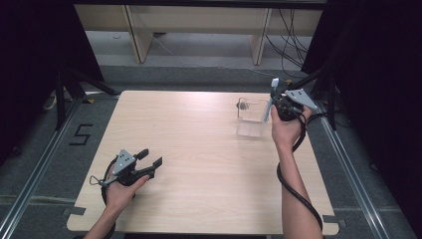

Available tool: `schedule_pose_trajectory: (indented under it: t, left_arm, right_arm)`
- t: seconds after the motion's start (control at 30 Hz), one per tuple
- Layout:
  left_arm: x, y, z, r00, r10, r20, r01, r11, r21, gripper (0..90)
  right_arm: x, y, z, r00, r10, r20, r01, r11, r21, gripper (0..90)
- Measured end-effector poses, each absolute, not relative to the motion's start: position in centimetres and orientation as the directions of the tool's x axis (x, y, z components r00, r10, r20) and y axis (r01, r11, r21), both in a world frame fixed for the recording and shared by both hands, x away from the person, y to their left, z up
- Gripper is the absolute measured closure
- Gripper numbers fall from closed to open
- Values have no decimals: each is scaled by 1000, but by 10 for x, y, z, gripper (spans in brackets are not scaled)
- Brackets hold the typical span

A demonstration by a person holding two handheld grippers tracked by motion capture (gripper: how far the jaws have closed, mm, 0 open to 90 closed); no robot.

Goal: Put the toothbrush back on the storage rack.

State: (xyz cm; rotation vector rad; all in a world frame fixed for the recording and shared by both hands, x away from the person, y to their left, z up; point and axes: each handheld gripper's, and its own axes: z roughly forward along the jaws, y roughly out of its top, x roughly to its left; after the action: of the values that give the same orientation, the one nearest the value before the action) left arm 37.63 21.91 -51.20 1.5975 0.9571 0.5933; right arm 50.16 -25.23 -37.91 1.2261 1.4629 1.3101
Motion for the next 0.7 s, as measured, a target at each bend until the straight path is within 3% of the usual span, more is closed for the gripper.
schedule_pose_trajectory:
  t: [0.7]
  left_arm:
    - [376,219,-513,541,833,-117,276,-45,960,323]
  right_arm:
    - [505,-253,-401,-199,979,45,191,-6,982,859]
